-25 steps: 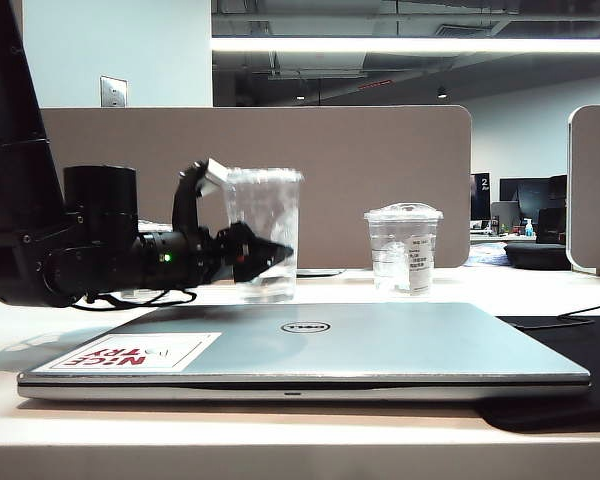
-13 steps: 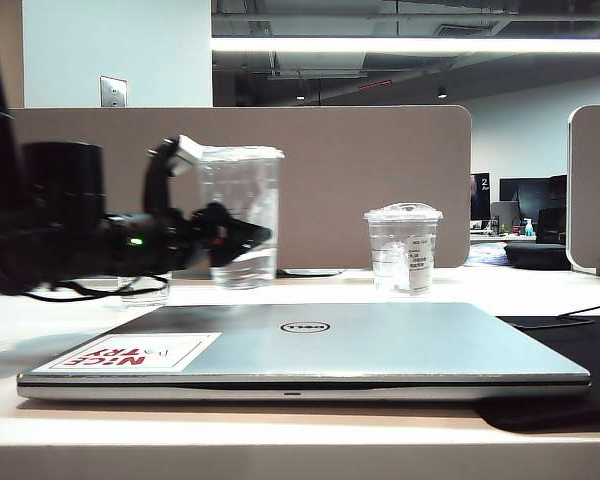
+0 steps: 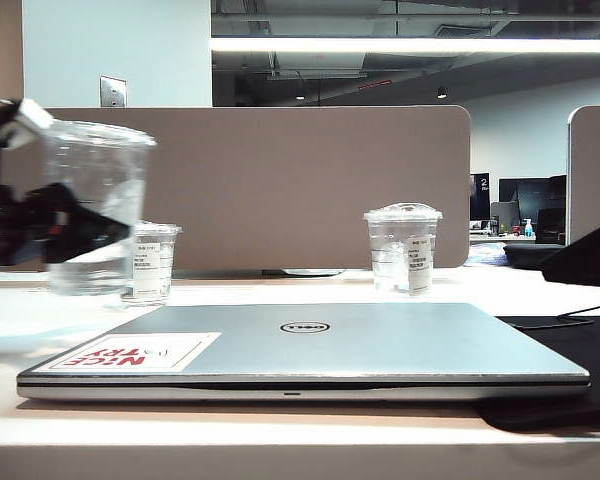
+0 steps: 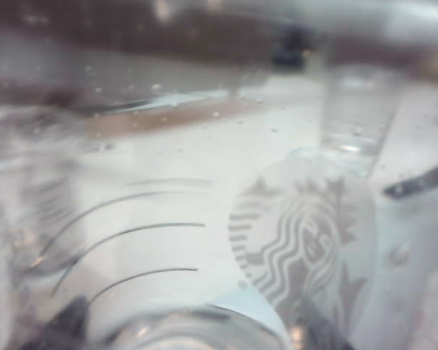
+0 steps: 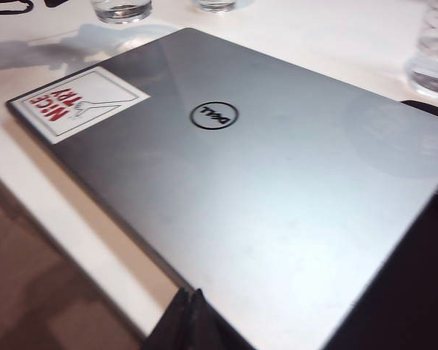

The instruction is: Pick up the coffee cup on the middle and place it on the left side of the laptop.

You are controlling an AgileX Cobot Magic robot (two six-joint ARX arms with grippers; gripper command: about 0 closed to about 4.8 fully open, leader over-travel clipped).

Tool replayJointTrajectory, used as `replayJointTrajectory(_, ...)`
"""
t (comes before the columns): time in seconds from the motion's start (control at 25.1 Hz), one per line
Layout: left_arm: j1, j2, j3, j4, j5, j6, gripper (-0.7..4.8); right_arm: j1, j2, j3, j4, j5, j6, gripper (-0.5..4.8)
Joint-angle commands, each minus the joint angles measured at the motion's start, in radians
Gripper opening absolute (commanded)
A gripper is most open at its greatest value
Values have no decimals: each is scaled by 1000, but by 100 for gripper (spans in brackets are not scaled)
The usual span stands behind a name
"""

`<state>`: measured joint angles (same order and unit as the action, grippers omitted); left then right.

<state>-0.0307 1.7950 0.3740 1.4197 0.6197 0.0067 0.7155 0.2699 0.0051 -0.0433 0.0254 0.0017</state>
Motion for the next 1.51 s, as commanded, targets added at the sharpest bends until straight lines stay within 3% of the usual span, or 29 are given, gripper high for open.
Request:
replayJointTrajectory(0.04, 41, -32, -63, 34, -13, 17, 358, 52, 2, -4, 18, -2, 1, -5)
replayJointTrajectory(0.2, 72, -25, -104, 32, 10, 27, 358, 101, 2, -4, 17, -2, 1, -5)
replayJointTrajectory(1.0, 69, -24, -103, -72, -58, 72, 374, 100, 2, -4, 17, -2, 1, -5)
replayJointTrajectory(1.07, 69, -24, -103, -77, -58, 72, 384, 100, 2, -4, 18, -2, 1, -5)
replayJointTrajectory(1.19, 69, -24, -103, -80, -58, 69, 479, 99, 2, -4, 17, -2, 1, -5)
replayJointTrajectory(1.51, 69, -25, -115, -80, -55, 64, 479, 99, 2, -4, 18, -2, 1, -5)
